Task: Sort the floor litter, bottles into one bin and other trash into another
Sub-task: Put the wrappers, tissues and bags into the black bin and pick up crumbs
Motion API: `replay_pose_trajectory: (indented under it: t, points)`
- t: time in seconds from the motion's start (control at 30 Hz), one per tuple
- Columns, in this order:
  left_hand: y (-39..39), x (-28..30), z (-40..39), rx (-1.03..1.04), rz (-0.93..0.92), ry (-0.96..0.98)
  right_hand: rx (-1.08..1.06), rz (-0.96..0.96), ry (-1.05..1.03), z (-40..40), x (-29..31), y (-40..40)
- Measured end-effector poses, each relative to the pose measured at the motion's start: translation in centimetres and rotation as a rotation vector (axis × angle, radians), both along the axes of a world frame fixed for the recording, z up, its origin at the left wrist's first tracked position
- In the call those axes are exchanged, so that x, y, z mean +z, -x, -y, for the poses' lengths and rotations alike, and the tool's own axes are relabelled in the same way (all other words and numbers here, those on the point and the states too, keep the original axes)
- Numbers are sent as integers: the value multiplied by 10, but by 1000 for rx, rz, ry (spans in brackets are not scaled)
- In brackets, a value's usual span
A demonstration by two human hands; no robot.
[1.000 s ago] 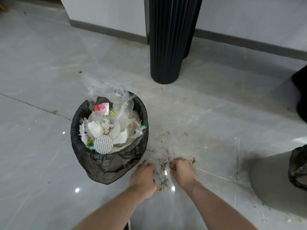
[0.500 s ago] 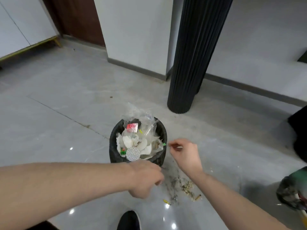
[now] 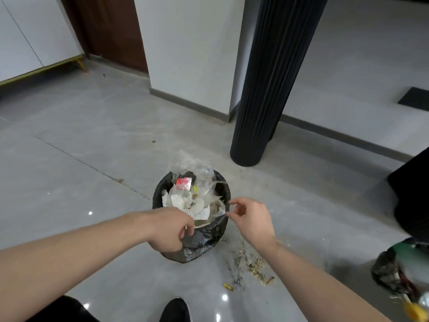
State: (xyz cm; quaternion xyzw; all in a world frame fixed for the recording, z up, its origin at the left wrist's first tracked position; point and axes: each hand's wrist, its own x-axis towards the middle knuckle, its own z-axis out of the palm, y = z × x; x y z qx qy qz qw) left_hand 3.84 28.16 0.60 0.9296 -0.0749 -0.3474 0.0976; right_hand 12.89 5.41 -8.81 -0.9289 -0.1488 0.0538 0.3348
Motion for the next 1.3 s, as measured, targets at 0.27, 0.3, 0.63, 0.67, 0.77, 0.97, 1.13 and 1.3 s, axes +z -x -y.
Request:
replay_pose_trajectory:
  t: [0.27,0.3,0.63,0.67,0.77,0.97,1.13,1.3]
  points:
    - [-12,-16,18,-4,64,-6,-84,-274,223,83,-64,29]
    - [-14,-19,21,-11,91,-9,-97,-311,250,94,-71,32]
    - [-29,-41,46,59,262,-25,-179,-462,440,174,-113,81]
    - [-30,-42,48,67,270,-25,-189,-464,435,178,-115,85]
    - [-31,-42,55,70,276,-24,-202,-455,421,183,-118,94]
    - [-22,-42,83,-16,281,16,-207,-432,359,170,-128,93]
    - [-15,-53,88,-39,268,48,-159,-442,318,142,-154,81]
    - [-22,-65,83,-14,251,56,-82,-454,332,114,-187,62]
